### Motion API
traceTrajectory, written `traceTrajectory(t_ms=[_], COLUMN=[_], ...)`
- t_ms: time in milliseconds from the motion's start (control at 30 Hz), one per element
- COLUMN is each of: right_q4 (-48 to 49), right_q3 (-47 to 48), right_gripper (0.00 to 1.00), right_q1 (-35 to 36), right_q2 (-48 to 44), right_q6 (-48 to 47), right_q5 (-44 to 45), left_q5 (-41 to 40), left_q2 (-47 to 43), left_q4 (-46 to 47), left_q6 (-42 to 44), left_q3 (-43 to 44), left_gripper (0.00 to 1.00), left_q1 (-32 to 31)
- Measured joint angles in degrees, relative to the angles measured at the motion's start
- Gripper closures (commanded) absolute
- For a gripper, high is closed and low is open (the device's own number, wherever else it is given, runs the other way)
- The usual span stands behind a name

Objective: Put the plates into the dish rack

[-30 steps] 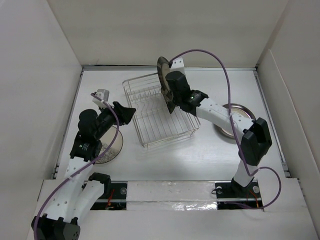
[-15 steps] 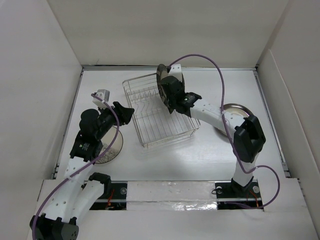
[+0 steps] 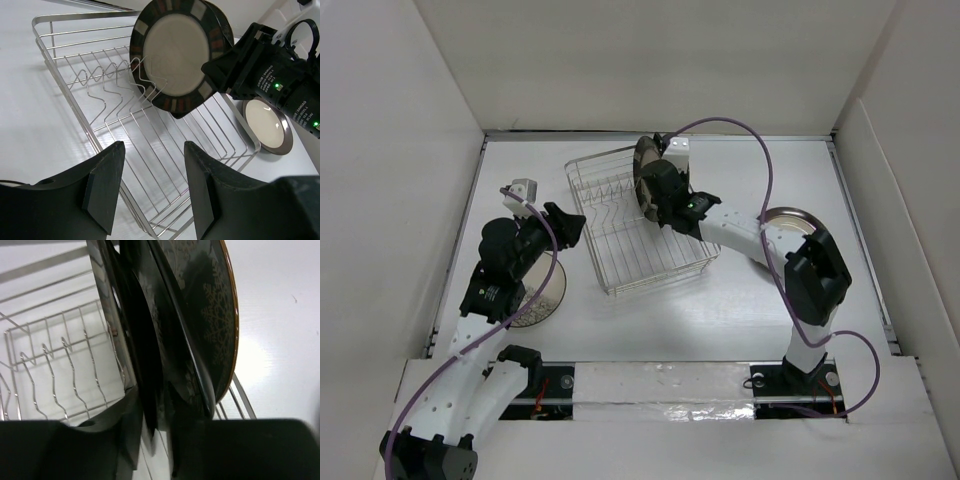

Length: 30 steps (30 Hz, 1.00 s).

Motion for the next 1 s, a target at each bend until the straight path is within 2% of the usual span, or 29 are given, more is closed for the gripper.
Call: traceTrajectory(t_ms=[200,400,467,500,533,600,667,700,767,1000], right_q4=[2.93,6.19,7.78,8.57,9.42,11.80,13.66,14.67,15.76,17.90], right_q3=[-0.57,-4.61,-6.75,-7.43,-8.04,-9.40,-10.19,-10.47,-11.23,-14.16], right_gripper=[0.39,0.35,0.45,0.73,0.86,1.00,1.00,1.00,1.00,1.00], right_q1=[0.59,1.14,1.92,2.38,3.06,4.98,7.65,9.22,12.48,23.12], right_q2=[-1.03,-8.61,-12.52,-14.14,-15.78,-18.21,-19.15,-19.12,-18.49,-13.44], right_q6=[0.48,-0.83,-1.60,-1.81,-2.43,-2.69,-2.67,-2.54,-2.12,2.60], right_q5=[-1.53,-4.09,-5.20,-5.95,-6.91,-9.88,-12.98,-14.43,-16.96,-21.44], left_q5=[-0.55,-0.26,-0.28,-0.28,-0.26,-0.33,-0.31,-0.35,-0.28,-0.55], left_q2=[0.00,-0.11,-0.15,-0.24,-0.33,-0.46,-0.83,-1.18,-1.88,-4.13], left_q4=[-0.02,0.07,0.09,0.11,0.17,0.50,0.85,1.14,1.92,3.28], left_q6=[0.00,-0.02,-0.07,-0.13,-0.22,-0.24,-0.33,-0.42,-0.59,-0.66], left_q3=[0.00,0.00,0.00,0.00,0.00,0.00,0.00,0.00,0.00,0.00], left_gripper=[0.53,0.54,0.56,0.59,0.61,0.69,0.77,0.90,1.00,1.00], left_q1=[0.00,0.81,1.18,1.36,1.55,1.95,2.19,2.25,2.27,2.27])
